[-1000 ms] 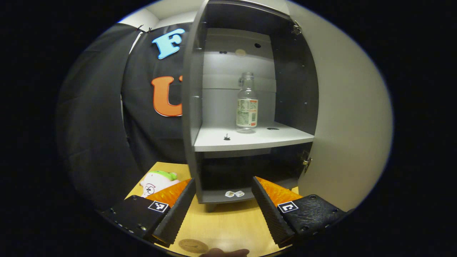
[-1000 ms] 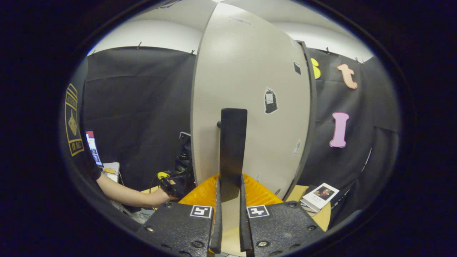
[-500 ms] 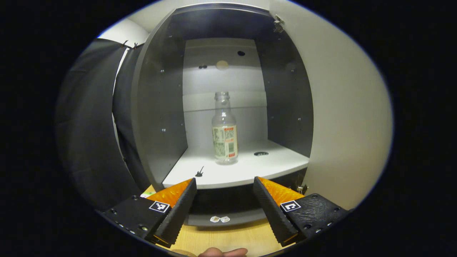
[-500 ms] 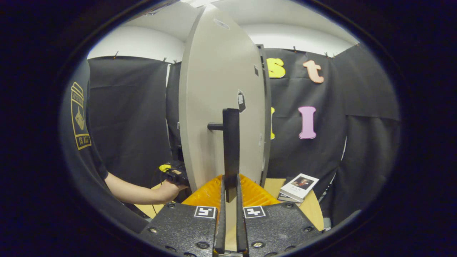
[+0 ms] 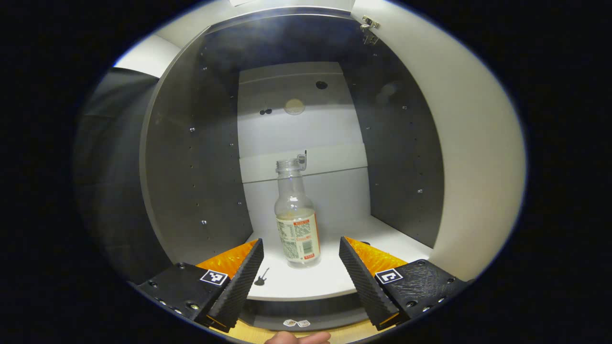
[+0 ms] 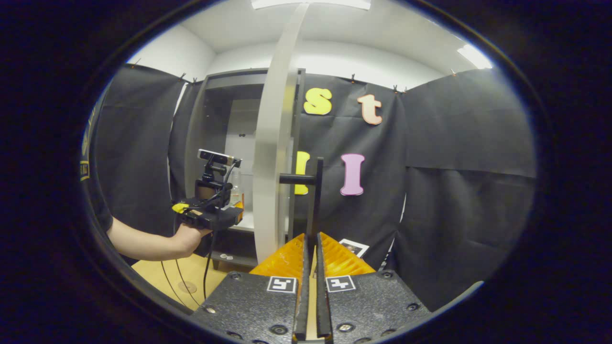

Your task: Open the cabinet door with the right hand, grasp the bottle in the cabinet with the left hand and place it on the coaster, then close the cabinet door with the right hand.

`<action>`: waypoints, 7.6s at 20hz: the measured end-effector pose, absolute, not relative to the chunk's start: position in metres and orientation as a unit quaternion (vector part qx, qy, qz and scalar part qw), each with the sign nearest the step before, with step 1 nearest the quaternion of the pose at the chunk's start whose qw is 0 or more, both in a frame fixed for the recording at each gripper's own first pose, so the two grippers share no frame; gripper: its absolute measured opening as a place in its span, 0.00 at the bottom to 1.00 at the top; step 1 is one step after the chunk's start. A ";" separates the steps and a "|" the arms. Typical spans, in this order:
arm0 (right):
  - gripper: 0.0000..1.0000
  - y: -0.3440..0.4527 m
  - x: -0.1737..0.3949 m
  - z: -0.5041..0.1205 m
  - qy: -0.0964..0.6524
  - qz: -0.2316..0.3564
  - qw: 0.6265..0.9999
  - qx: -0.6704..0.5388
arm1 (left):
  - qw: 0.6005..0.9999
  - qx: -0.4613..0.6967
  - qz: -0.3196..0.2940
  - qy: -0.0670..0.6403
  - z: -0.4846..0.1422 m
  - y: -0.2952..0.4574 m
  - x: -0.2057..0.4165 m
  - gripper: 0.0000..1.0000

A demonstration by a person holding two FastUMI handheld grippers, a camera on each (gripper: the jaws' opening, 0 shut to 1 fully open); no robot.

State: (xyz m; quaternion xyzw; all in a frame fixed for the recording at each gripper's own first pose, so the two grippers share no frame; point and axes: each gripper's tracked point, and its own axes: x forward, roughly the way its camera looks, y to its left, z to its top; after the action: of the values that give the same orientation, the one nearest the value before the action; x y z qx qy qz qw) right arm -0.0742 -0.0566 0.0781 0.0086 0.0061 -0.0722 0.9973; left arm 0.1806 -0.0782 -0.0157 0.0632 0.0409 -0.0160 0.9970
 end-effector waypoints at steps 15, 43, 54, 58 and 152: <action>0.88 -0.086 -0.078 0.079 -0.005 -0.091 0.996 0.012 | 0.995 0.066 0.023 0.064 -0.036 -0.071 0.265 0.96; 0.93 -0.087 -0.075 0.076 0.018 -0.073 0.996 0.039 | 0.996 0.018 -0.085 0.011 0.005 -0.021 0.092 0.76; 0.93 -0.079 -0.069 0.075 -0.013 -0.036 0.994 0.099 | 0.995 -0.045 0.065 0.057 -0.066 0.104 -0.002 0.77; 0.93 -0.081 -0.072 0.079 -0.021 -0.037 0.993 0.110 | 0.994 -0.041 0.074 0.065 -0.117 0.104 -0.028 0.77; 0.93 0.089 -0.015 0.088 -0.046 0.132 0.987 0.085 | 0.996 -0.004 -0.085 0.012 0.028 0.052 -0.031 0.96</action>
State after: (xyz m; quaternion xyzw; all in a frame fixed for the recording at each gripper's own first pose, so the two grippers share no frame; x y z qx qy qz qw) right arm -0.0147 0.0889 0.0884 0.0849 -0.0461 0.1322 0.9865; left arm -0.0311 0.0525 0.0283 -0.0041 0.0119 -0.0855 0.9963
